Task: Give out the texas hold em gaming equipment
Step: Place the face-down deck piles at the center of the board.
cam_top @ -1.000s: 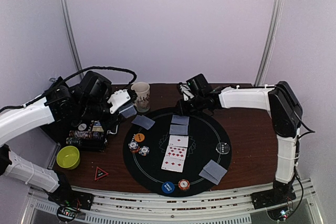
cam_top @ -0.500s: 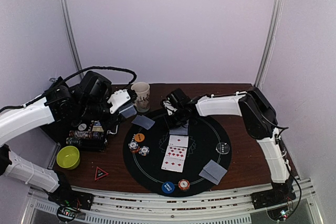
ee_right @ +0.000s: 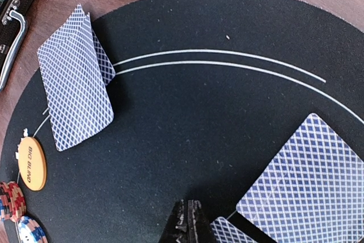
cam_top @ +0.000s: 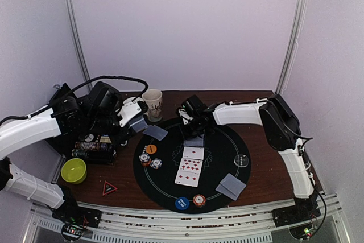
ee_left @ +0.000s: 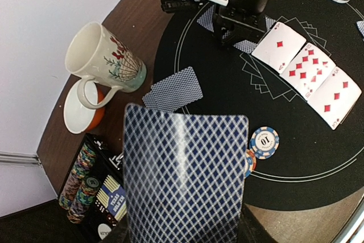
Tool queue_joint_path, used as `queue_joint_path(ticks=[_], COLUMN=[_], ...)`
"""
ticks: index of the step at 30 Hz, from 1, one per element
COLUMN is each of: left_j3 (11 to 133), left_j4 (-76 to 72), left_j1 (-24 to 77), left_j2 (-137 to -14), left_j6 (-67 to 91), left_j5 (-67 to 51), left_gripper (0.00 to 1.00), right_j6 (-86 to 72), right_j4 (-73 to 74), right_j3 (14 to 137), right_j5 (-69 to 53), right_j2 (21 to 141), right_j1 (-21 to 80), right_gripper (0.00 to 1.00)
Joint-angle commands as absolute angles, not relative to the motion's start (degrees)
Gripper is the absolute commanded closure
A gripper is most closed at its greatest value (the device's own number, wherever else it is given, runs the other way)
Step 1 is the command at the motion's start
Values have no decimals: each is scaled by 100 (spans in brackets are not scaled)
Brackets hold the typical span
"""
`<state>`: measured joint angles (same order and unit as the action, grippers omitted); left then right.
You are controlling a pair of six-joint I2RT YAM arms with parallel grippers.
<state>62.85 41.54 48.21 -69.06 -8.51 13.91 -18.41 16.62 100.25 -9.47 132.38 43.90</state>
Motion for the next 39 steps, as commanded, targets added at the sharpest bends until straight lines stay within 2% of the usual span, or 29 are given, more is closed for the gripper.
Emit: queue_joint_path(ticks=[1,7,8,11,15,19,23,27,32,39], left_j3=[5973,5113,4971,4714,4523,4091,3691,3629,3512,2997], left_j4=[3749,3288,3184,2896,2660,2391,2086,2408,2864,3486], left_j1=[4834,4891,5074,5718,5857,6152,6805,7447,7641,7646], left_j2=[-6758,-6490,-6438,-6343,-6534,-6692,-6692,-7056,-7472,-6614], left_j6=[-431,377,501,750,1362,2418,3224,4116,5300,6556], left_j5=[1107,562,725,1064,927,1327,1655,1973,1851,1972], left_gripper=[54,60,63,62,62,63,63,63,63,61], right_j6=[-1855,-1871,-1872,-1861,-1855,-1846,-1831,-1762,-1725,-1661], right_j4=[1969,1912,1896,1794,1704,1567,1514,1564,1527,1510], right_j3=[10257,10426,10373,10052,9623,9136,8851,8747,8559,8323], right_j5=[-983,-1225,-1230,-1229,-1214,-1200,-1230,-1285,-1344,-1371], right_j2=[12832,12158,12018,11506,10988,10569,10300,10188,10008,9820], right_j1=[4343,4228,4185,4043,3877,3757,3657,3602,3565,3475], right_gripper=[95,90,90,89,89,88,88,88,88,87])
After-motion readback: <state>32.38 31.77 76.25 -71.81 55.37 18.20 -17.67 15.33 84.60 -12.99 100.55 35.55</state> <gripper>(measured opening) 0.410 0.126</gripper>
